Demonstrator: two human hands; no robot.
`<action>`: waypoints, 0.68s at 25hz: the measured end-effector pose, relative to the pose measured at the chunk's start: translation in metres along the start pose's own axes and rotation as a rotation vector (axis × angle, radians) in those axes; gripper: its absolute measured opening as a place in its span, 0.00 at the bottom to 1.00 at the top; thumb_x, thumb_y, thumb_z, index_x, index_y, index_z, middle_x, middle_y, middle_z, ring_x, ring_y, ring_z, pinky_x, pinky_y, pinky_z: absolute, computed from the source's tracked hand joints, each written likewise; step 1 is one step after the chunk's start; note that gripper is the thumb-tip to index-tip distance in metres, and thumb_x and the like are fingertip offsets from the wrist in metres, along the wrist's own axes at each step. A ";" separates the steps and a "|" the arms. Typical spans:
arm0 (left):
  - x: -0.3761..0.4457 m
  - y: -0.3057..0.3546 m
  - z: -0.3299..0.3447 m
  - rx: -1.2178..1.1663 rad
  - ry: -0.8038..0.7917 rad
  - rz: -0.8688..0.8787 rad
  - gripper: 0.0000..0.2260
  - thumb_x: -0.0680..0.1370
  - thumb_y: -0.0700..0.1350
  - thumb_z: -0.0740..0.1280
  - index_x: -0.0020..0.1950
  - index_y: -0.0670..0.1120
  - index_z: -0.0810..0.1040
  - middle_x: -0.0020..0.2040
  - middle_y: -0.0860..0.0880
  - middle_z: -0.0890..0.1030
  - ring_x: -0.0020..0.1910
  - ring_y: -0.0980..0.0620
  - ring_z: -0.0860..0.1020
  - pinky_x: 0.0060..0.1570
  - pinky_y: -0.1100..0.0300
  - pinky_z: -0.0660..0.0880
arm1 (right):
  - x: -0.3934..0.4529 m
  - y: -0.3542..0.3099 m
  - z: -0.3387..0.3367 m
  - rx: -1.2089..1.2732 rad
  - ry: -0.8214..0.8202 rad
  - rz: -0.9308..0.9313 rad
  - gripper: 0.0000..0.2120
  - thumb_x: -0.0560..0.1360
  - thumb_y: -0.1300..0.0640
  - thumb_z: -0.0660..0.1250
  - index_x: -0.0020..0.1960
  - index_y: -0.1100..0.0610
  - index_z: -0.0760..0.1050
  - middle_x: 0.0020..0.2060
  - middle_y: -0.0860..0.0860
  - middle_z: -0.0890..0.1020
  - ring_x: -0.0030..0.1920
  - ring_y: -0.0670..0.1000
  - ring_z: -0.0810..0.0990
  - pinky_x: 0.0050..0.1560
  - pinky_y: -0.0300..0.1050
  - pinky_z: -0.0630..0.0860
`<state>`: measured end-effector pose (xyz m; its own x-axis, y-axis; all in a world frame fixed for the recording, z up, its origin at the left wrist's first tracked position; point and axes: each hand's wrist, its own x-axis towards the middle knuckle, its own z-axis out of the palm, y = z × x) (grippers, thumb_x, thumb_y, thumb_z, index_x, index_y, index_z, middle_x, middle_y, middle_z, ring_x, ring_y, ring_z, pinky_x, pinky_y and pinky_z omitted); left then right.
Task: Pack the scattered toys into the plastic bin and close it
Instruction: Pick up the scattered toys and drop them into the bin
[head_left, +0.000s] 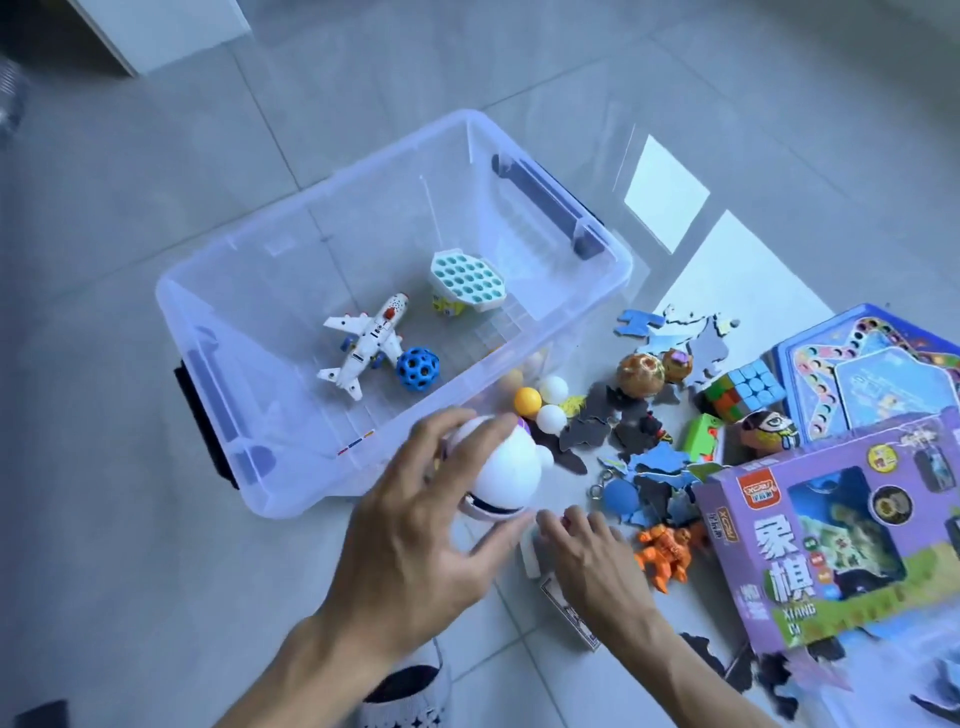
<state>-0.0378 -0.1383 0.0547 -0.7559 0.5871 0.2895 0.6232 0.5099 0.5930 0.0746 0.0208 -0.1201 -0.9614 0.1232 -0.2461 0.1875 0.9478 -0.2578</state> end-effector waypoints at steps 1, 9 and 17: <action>0.016 0.001 -0.019 0.053 0.105 0.033 0.26 0.70 0.51 0.74 0.67 0.54 0.71 0.62 0.49 0.74 0.58 0.51 0.78 0.46 0.61 0.79 | 0.005 -0.001 -0.010 0.082 0.033 0.031 0.13 0.70 0.53 0.69 0.52 0.50 0.70 0.41 0.49 0.73 0.40 0.56 0.77 0.31 0.47 0.71; 0.049 -0.042 -0.020 0.308 0.128 -0.102 0.19 0.74 0.43 0.69 0.65 0.44 0.74 0.65 0.43 0.74 0.61 0.42 0.73 0.57 0.48 0.72 | 0.053 -0.057 -0.232 0.785 0.605 -0.011 0.16 0.74 0.55 0.71 0.60 0.51 0.72 0.51 0.42 0.78 0.42 0.45 0.76 0.41 0.30 0.71; -0.088 -0.124 0.076 0.448 -0.515 -0.406 0.32 0.74 0.32 0.64 0.75 0.51 0.62 0.77 0.44 0.55 0.65 0.37 0.67 0.46 0.45 0.76 | -0.043 0.027 -0.105 0.405 0.383 0.316 0.10 0.72 0.62 0.65 0.52 0.53 0.75 0.45 0.49 0.81 0.40 0.54 0.79 0.37 0.49 0.75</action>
<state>-0.0333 -0.2050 -0.1016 -0.8217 0.4621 -0.3334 0.4226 0.8867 0.1874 0.0999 0.0718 -0.0180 -0.8373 0.5456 -0.0360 0.4627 0.6718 -0.5785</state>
